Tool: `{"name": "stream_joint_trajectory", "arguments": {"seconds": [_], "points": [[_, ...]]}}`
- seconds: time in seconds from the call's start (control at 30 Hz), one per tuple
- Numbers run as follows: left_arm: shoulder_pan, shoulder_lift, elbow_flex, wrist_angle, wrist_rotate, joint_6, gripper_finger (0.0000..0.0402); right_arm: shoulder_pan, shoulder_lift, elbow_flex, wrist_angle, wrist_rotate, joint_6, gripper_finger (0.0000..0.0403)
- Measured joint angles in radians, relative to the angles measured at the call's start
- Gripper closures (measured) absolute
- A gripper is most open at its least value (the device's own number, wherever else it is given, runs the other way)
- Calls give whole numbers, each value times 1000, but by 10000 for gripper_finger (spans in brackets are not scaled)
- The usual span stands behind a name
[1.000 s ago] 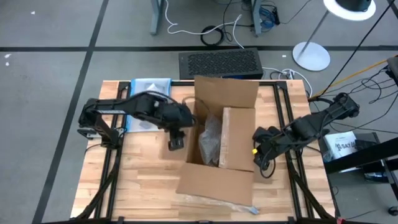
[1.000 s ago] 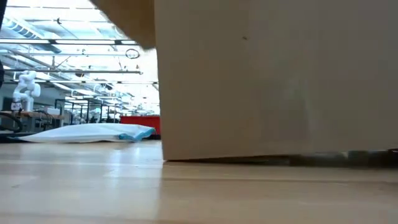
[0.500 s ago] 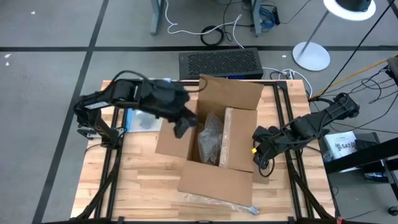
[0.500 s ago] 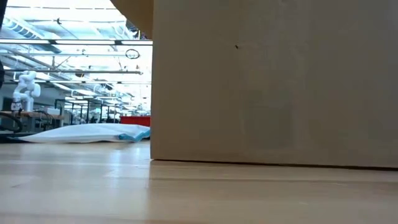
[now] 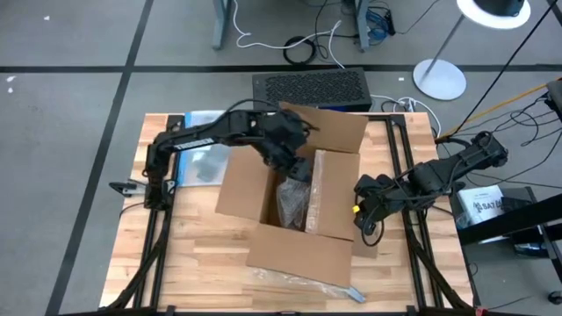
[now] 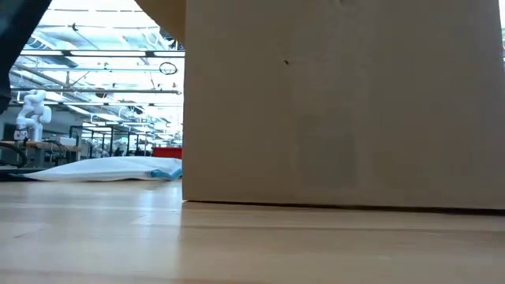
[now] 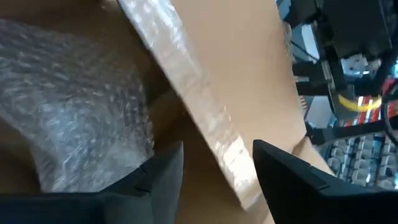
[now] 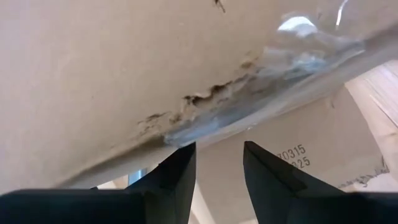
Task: Unpack boxes
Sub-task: Break down box until it is fully flat
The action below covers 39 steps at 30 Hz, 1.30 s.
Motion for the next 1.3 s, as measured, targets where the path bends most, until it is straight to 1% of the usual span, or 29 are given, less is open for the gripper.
{"name": "stream_joint_trajectory", "arguments": {"seconds": [0.1,0.3,0.57,0.77,0.9,1.1,1.13,1.23,1.3], "points": [[5,7,0,51,2,-28,183,0,0,0,4,7,-6,277],[18,13,0,51,-11,-56,151,0,0,0,10,27,-27,277],[-2,74,2,53,-16,-104,147,-21,0,0,43,51,-51,277],[-20,100,2,53,-17,-100,147,-26,0,0,72,51,-59,277],[-22,105,1,132,23,-114,153,-26,0,0,66,48,-59,277],[-31,77,1,382,100,-212,182,-27,0,0,73,56,-59,277],[-33,76,6,410,106,-223,187,-29,0,0,73,57,-59,277],[-44,78,42,426,106,-228,195,-38,0,0,73,54,-59,277],[-50,78,47,480,105,-242,196,-38,0,0,76,55,-59,277]]}}
